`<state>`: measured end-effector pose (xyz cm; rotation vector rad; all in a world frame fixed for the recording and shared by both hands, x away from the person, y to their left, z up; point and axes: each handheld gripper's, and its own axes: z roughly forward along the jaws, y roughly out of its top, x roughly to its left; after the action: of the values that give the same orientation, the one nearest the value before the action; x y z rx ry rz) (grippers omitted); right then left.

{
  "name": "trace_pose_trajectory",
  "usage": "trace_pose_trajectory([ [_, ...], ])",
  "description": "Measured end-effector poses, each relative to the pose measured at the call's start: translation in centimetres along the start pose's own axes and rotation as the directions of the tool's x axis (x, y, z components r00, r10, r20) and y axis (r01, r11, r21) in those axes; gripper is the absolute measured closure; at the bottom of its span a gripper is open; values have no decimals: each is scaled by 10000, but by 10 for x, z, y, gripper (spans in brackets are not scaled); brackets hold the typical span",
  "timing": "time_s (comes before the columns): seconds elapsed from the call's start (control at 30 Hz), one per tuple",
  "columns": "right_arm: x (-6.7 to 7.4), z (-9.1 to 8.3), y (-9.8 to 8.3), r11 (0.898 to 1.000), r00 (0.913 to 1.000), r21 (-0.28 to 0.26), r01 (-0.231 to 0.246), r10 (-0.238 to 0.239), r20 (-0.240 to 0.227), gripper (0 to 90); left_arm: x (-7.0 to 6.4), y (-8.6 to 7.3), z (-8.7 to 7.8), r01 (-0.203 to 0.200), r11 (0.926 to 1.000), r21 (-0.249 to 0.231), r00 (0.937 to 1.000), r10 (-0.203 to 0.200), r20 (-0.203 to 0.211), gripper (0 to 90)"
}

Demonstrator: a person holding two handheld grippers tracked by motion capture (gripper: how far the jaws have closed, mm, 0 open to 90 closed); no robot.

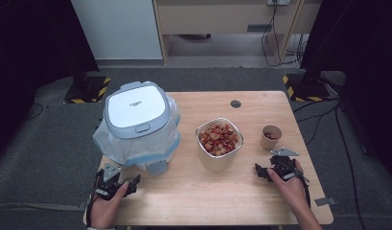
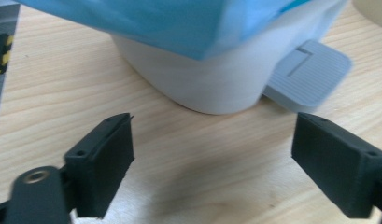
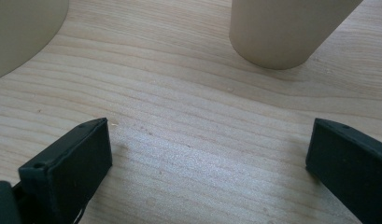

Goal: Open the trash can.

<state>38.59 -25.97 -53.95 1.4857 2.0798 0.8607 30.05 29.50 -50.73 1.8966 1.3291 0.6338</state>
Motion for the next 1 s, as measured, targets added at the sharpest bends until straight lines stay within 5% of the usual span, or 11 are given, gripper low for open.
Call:
trace_pose_trajectory([
  [0.53, -1, -2, -2, 9998, 9996, 22, 189, -188, -209, 8, -22, -2, -13, -560, 9984, -89, 9965, 564, 617, 289],
  [0.7, -1, -3, -2, 9998, 9996, 15, 188, -188, -210, 9, -27, 0, -12, -893, 9956, -300, 9912, 918, 950, 476],
  [0.83, 0, -3, -3, 9998, 9997, -6, 189, -189, -169, 17, -35, 5, -7, -1148, 9916, -595, 9814, 1225, 1475, 573],
  [1.0, 0, -3, -3, 9998, 9997, -5, 202, -203, -169, 18, -41, 11, 3, -1489, 9859, -766, 9742, 1596, 1596, 666],
])
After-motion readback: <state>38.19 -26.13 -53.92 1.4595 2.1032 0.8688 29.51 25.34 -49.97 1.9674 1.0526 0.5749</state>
